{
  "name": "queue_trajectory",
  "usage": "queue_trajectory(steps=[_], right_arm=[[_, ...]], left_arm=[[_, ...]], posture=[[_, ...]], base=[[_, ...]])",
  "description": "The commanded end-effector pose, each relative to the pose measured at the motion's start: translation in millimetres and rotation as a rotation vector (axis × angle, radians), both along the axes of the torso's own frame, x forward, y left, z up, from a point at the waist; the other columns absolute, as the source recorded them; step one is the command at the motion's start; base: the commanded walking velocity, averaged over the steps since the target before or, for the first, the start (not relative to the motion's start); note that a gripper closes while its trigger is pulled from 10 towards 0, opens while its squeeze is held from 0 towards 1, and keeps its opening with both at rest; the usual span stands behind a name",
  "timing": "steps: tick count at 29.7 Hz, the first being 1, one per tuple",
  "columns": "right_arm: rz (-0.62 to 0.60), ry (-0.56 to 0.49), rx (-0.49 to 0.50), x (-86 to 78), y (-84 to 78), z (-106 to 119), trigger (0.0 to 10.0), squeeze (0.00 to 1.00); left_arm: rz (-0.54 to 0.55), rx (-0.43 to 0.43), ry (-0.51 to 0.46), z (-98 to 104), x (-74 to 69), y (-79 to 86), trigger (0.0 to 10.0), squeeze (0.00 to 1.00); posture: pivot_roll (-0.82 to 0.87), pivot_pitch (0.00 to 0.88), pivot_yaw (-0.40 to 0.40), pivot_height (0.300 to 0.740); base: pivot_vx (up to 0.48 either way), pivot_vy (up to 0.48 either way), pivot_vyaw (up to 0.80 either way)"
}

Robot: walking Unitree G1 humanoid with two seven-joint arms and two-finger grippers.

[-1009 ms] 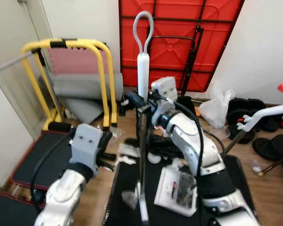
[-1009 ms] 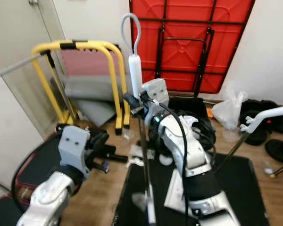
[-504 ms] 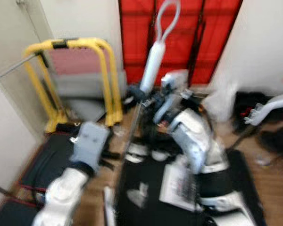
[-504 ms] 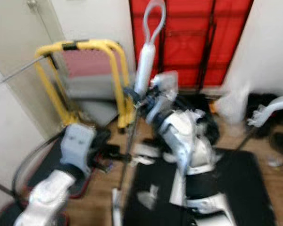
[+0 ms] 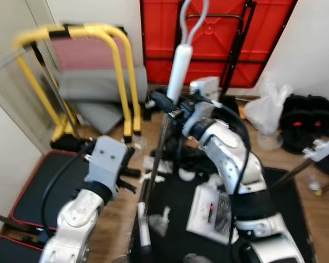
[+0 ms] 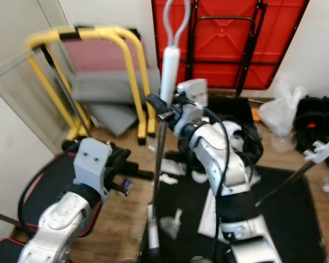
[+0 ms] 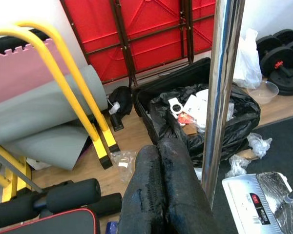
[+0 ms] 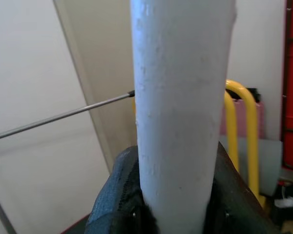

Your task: Sweep floor

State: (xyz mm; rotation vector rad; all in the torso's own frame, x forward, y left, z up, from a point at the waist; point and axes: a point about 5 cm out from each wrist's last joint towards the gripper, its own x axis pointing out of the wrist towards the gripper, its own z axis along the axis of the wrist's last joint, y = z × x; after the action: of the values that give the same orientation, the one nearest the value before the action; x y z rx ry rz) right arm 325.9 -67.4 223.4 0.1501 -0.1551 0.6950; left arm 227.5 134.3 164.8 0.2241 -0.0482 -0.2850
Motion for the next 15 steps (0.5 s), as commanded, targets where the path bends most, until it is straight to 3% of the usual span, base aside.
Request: queue_trajectory(steps=[1,3,4,11,15], right_arm=[[-0.022,-0.008,-0.028,-1.9,2.0,1,10.0,0.00],[-0.043,-0.023,-0.069,-2.4,3.0,0,10.0,0.00],[-0.075,-0.070,-0.158,-3.0,4.4,1,10.0,0.00],[-0.148,-0.139,-0.200,2.5,-0.4,9,10.0,0.00],[-0.146,-0.158,-0.159,6.2,-2.3,16,10.0,0.00]], left_arm=[[0.007,0.007,0.015,-3,-2.0,-0.1,10.0,0.00],[0.007,0.005,0.016,-3,-2.4,-0.3,10.0,0.00],[0.006,0.002,0.018,-2,-3.2,-0.8,10.0,0.00],[0.004,-0.005,0.021,-1,-6.2,-2.0,10.0,0.00],[0.004,-0.014,0.025,0,-10.6,-3.8,10.0,0.00]], posture=[[-0.06,0.120,-0.010,0.740],[-0.06,0.120,-0.010,0.740],[-0.06,0.125,-0.009,0.740],[-0.06,0.151,-0.016,0.740],[-0.07,0.169,-0.017,0.740]], base=[[0.000,0.000,0.00],[0.000,0.000,0.00],[0.000,0.000,0.00],[0.000,0.000,0.00],[0.000,0.000,0.00]])
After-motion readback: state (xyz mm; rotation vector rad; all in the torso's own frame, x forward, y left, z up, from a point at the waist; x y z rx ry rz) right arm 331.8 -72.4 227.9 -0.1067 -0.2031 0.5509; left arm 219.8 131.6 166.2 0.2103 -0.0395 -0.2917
